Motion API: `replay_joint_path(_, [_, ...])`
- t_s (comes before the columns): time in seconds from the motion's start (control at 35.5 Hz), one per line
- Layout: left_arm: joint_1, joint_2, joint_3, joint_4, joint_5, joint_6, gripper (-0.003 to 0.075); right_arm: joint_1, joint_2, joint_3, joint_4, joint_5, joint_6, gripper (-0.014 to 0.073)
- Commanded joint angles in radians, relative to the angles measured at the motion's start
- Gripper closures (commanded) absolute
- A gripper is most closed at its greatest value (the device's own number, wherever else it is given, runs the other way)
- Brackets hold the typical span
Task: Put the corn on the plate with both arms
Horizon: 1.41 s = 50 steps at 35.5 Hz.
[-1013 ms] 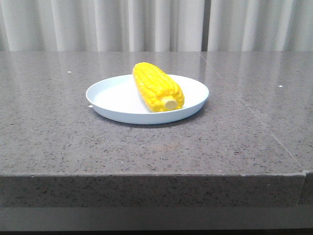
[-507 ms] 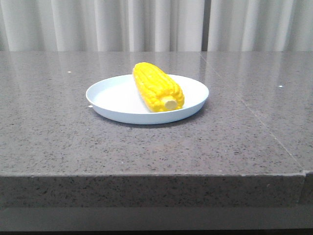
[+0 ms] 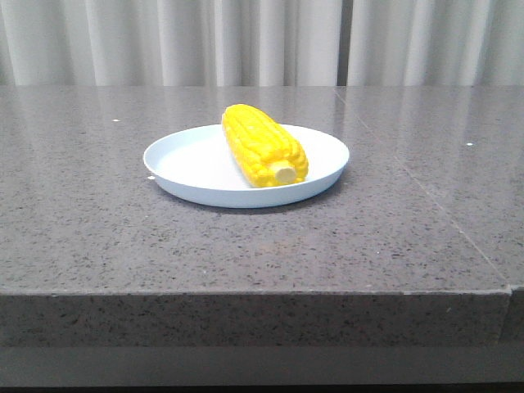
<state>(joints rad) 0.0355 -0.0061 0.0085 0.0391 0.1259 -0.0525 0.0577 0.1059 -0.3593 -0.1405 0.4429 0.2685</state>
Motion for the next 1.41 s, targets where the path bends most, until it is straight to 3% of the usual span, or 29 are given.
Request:
replay_joint_path(0.0, [0.001,-0.017,0.024,-0.005,-0.092,-0.007,0.0741,-0.007,0.013,-0.023,-0.02,-0.087,-0.011,0.0657])
replay_joint_path(0.62, [0.001,-0.017,0.024,-0.005,-0.092,-0.007,0.0741,-0.005,0.012,0.007,-0.021,-0.107,-0.019,0.0657])
replay_joint_path(0.93, [0.001,-0.017,0.024,-0.005,-0.092,-0.007,0.0741,0.007,-0.033,0.18,0.231,-0.297,-0.283,0.0657])
replay_joint_path(1.18, [0.001,-0.017,0.024,-0.005,-0.092,-0.007,0.0741,0.005,-0.104,0.363,0.264,-0.326,-0.291,0.0657])
replay_joint_path(1.38, [0.001,-0.017,0.024,-0.005,-0.092,-0.007,0.0741,0.005,-0.134,0.364,0.264,-0.266,-0.291,0.0657])
